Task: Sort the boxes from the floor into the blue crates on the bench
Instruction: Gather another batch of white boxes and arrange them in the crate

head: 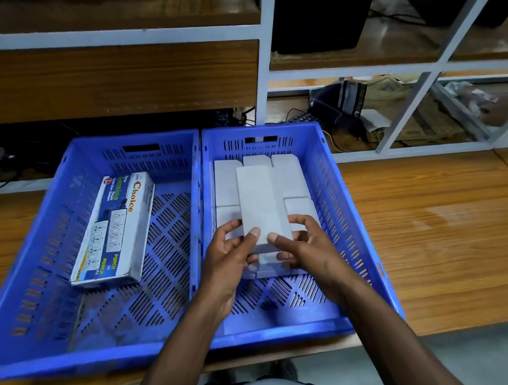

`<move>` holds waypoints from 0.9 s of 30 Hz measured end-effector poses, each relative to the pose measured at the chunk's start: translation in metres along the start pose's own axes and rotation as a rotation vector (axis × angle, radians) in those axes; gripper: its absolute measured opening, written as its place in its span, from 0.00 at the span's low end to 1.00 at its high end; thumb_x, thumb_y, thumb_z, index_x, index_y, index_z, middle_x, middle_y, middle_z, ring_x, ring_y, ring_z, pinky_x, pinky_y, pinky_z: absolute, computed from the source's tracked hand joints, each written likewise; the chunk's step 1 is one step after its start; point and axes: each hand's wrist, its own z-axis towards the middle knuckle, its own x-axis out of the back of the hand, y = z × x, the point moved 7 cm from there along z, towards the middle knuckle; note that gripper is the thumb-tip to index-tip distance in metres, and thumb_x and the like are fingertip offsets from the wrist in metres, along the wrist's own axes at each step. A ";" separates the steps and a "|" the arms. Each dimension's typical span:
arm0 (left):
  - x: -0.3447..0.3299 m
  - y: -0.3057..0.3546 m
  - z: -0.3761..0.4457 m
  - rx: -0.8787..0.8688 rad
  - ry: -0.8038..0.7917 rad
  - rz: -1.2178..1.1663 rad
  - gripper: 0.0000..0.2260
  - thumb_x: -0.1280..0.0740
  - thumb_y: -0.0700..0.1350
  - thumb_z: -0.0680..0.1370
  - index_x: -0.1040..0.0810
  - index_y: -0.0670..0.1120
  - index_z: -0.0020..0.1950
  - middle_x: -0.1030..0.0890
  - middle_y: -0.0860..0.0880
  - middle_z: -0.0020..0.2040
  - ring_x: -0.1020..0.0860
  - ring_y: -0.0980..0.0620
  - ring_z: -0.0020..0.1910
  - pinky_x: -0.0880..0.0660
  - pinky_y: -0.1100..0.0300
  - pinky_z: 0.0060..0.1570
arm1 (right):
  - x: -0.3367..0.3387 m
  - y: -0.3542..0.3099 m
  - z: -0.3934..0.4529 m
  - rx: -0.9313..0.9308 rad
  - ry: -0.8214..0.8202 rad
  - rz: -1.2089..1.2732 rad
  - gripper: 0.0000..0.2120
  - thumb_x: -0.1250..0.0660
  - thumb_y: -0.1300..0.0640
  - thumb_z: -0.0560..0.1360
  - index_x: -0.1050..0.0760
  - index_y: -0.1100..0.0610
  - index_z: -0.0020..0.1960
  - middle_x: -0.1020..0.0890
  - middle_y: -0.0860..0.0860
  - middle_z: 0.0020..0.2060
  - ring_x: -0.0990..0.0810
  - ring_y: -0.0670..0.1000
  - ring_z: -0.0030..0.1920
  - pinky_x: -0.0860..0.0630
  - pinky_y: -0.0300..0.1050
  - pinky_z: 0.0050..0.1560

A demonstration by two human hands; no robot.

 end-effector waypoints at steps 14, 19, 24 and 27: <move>0.008 -0.004 -0.015 0.171 -0.080 -0.105 0.12 0.32 0.53 0.81 0.24 0.55 0.63 0.27 0.47 0.73 0.18 0.44 0.61 0.23 0.50 0.66 | -0.044 -0.004 0.105 -0.065 0.078 0.143 0.22 0.26 0.55 0.78 0.33 0.57 0.65 0.20 0.57 0.38 0.19 0.50 0.33 0.18 0.51 0.58; 0.008 -0.005 -0.016 0.168 -0.096 -0.064 0.06 0.32 0.54 0.81 0.22 0.58 0.57 0.23 0.49 0.69 0.16 0.47 0.58 0.22 0.52 0.64 | -0.058 0.005 0.131 -0.094 0.104 0.088 0.22 0.24 0.54 0.76 0.32 0.57 0.62 0.21 0.56 0.36 0.20 0.50 0.31 0.18 0.51 0.55; 0.010 -0.006 -0.011 0.159 -0.086 0.016 0.10 0.33 0.58 0.80 0.22 0.58 0.59 0.21 0.51 0.66 0.16 0.49 0.58 0.21 0.52 0.64 | -0.057 0.005 0.144 -0.083 0.147 -0.082 0.13 0.26 0.61 0.75 0.23 0.60 0.58 0.18 0.54 0.35 0.20 0.50 0.32 0.21 0.44 0.38; 0.011 -0.008 -0.007 0.164 -0.087 0.056 0.17 0.34 0.59 0.80 0.22 0.53 0.66 0.20 0.52 0.64 0.16 0.50 0.57 0.21 0.52 0.64 | -0.052 0.005 0.151 -0.088 0.151 -0.101 0.13 0.29 0.68 0.76 0.22 0.60 0.59 0.16 0.57 0.41 0.17 0.53 0.37 0.21 0.43 0.36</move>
